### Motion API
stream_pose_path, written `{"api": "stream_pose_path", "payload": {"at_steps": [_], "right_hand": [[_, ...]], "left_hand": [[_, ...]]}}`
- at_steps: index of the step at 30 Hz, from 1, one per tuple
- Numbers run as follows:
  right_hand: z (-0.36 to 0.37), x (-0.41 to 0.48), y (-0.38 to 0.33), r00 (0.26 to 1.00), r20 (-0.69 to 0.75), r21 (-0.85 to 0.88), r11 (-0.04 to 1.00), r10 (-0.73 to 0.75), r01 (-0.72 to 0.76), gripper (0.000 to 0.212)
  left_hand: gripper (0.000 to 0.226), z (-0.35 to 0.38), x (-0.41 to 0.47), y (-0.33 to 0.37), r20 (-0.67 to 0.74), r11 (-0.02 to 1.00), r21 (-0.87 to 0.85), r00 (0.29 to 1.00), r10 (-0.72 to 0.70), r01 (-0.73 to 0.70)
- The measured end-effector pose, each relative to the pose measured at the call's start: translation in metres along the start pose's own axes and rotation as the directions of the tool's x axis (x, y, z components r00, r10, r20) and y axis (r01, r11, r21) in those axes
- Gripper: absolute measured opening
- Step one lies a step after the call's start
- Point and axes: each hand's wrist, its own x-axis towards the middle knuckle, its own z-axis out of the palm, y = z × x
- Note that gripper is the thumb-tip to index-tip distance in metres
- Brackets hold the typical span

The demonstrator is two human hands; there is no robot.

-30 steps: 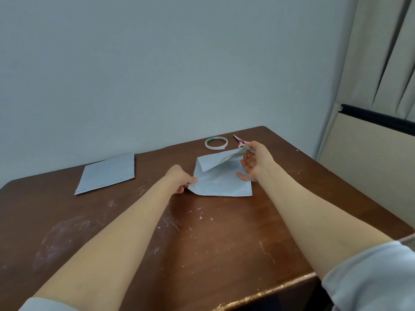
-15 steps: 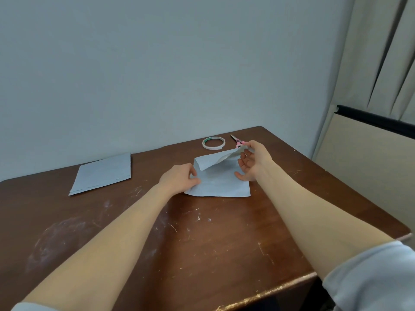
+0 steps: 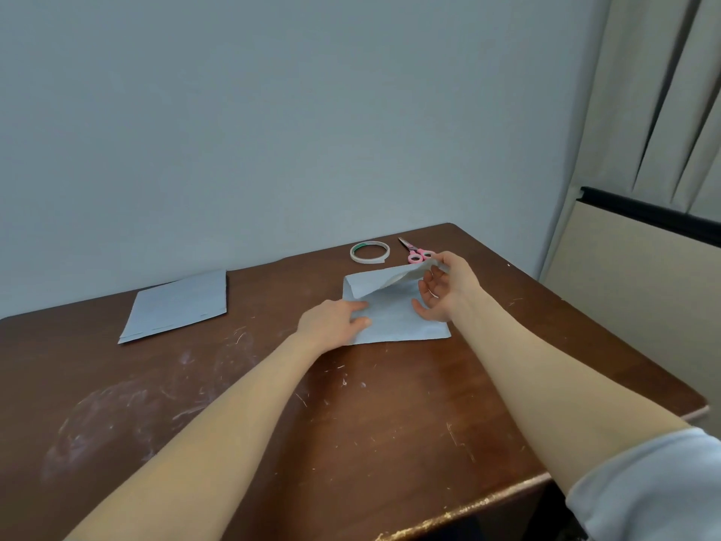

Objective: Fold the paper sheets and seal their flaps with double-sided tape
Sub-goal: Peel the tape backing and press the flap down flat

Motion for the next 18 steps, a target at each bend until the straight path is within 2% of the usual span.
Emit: {"api": "stream_pose_path", "payload": {"at_steps": [1, 2, 3, 4, 5, 6, 7, 9, 11, 13, 18], "right_hand": [[-0.001, -0.001, 0.000, 1.000, 0.003, -0.001, 1.000, 0.002, -0.002, 0.010], [-0.001, -0.002, 0.000, 1.000, 0.006, -0.004, 1.000, 0.006, -0.006, 0.008], [-0.002, -0.003, 0.000, 1.000, 0.009, -0.011, 1.000, 0.009, -0.009, 0.007], [-0.002, -0.004, 0.000, 1.000, 0.013, -0.022, 1.000, 0.008, -0.007, 0.007], [-0.003, -0.004, 0.000, 1.000, 0.016, -0.034, 0.999, 0.004, -0.004, 0.007], [-0.003, -0.005, -0.001, 1.000, 0.019, -0.046, 0.999, 0.002, -0.001, 0.007], [-0.003, -0.006, -0.002, 1.000, 0.021, -0.060, 0.998, 0.001, 0.001, 0.008], [-0.004, -0.008, -0.003, 1.000, 0.020, -0.104, 0.995, 0.003, 0.000, 0.009], [-0.006, -0.011, -0.004, 1.000, 0.010, -0.191, 0.981, -0.003, 0.005, 0.011], [-0.010, -0.013, -0.005, 1.000, -0.014, -0.298, 0.955, -0.018, 0.013, 0.014], [-0.019, -0.017, -0.009, 0.995, -0.066, -0.447, 0.894, -0.079, 0.041, 0.009]], "left_hand": [[0.036, -0.004, 0.000, -0.001, -0.026, 0.993, -0.115, 0.999, -0.042, 0.039], [0.037, -0.008, 0.000, -0.002, -0.050, 0.945, -0.312, 0.992, -0.117, 0.096], [0.044, -0.012, -0.001, 0.000, -0.021, 0.815, -0.551, 0.974, -0.226, 0.177], [0.052, -0.017, -0.003, 0.002, 0.076, 0.608, -0.750, 0.948, -0.309, 0.259], [0.060, -0.021, -0.004, 0.004, 0.190, 0.414, -0.852, 0.926, -0.326, 0.321], [0.065, -0.025, -0.005, 0.006, 0.280, 0.302, -0.879, 0.912, -0.298, 0.369], [0.067, -0.026, -0.006, 0.007, 0.343, 0.249, -0.880, 0.903, -0.258, 0.405], [0.051, -0.030, -0.008, 0.009, 0.386, 0.210, -0.879, 0.897, -0.217, 0.429], [0.026, -0.033, -0.007, 0.010, 0.376, 0.187, -0.886, 0.893, -0.245, 0.424], [0.013, -0.036, -0.007, 0.008, 0.363, 0.165, -0.893, 0.888, -0.283, 0.418], [0.020, -0.036, -0.006, 0.004, 0.339, 0.172, -0.896, 0.882, -0.328, 0.409]]}}
